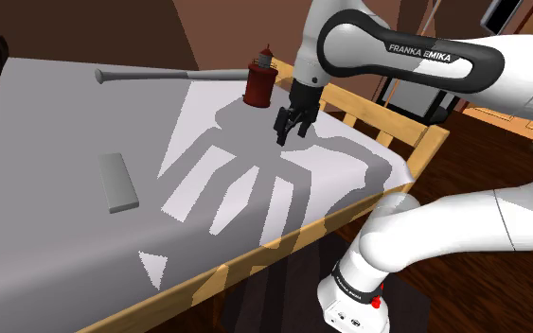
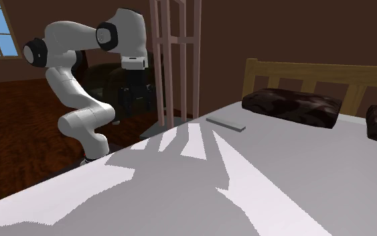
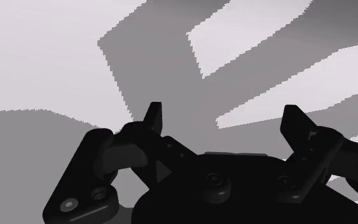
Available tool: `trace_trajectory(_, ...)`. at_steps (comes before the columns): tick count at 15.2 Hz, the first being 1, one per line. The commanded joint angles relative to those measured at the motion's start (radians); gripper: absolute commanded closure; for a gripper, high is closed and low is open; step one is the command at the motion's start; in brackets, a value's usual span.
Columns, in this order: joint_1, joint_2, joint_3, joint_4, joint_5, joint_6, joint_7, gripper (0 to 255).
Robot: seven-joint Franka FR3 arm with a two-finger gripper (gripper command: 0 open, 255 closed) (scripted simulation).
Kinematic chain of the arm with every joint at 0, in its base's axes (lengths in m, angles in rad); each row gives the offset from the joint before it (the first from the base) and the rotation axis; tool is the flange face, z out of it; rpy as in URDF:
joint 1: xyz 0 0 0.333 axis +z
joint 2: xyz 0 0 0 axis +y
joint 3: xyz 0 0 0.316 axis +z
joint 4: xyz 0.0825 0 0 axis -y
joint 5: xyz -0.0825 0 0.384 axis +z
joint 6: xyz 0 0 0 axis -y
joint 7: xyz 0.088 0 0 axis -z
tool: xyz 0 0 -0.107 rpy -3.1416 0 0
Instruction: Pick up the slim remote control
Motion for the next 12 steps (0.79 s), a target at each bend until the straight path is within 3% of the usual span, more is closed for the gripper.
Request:
trace_trajectory(1, 0.000, 0.000, 0.000, 0.000, 0.000, 0.000, 0.000, 0)
trace_trajectory(12, 0.051, 0.308, 0.179, 0.156, 0.090, 0.144, 0.205, 0)
